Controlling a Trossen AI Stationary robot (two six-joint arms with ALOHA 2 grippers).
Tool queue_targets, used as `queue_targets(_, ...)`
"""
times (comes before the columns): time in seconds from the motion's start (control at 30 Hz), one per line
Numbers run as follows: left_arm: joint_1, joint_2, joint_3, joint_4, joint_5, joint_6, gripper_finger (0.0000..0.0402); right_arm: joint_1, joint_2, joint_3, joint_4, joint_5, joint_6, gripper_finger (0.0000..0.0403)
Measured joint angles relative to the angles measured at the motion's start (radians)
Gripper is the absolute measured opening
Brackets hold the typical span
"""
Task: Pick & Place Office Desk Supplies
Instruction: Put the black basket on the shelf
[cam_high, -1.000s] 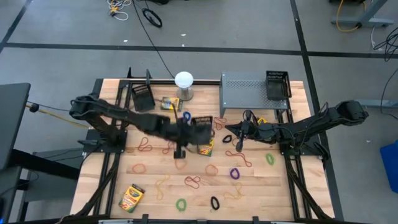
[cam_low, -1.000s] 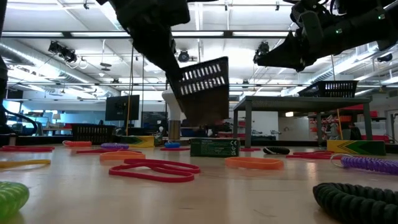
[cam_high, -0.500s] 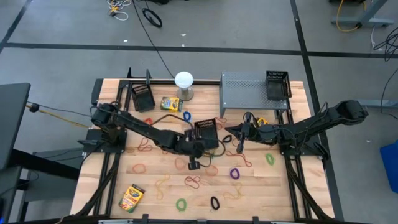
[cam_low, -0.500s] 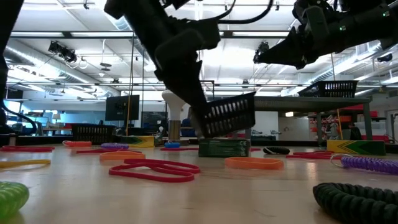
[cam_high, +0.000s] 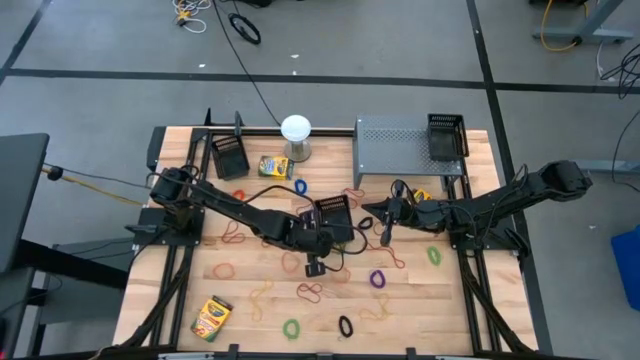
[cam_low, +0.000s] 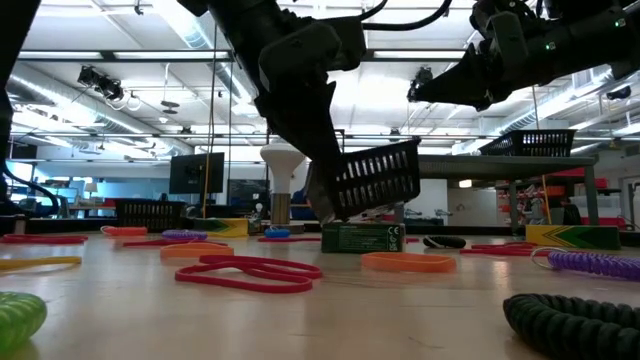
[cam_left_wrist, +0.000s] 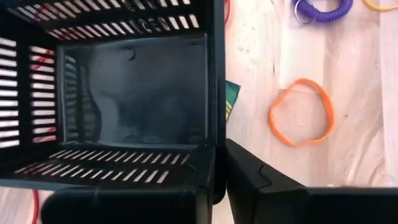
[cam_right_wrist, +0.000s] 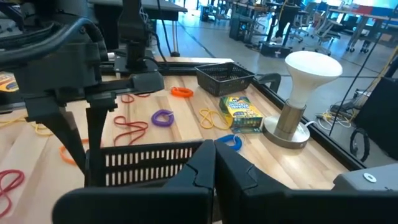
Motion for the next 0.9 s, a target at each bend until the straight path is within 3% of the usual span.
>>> queue_targets(0.2,0.0,0.0,0.0,0.009,0.014,0.007,0.0103,0.0,0.0,0.0,0.0,0.0,-0.003,0.0007)
queue_targets(0.4,-0.005,-0.055,-0.001,-0.057,-0.012,0.131,0.0171,0.0,0.0,0.0,0.0,-0.003,0.012,0.0007)
queue_targets(0.57,-0.006,-0.208,-0.065,-0.048,-0.03,0.174,0.0166,0.001,0.0,0.0,0.0,-0.005,0.029,0.0007)
queue_targets(0.73,-0.003,-0.382,-0.34,0.238,0.001,0.181,0.0119,0.0,0.0,0.001,0.0,-0.005,0.051,0.0007)
queue_targets(0.9,-0.005,-0.501,-0.704,0.796,0.052,0.213,0.0082,0.001,0.008,0.038,-0.016,0.003,0.088,0.0007)
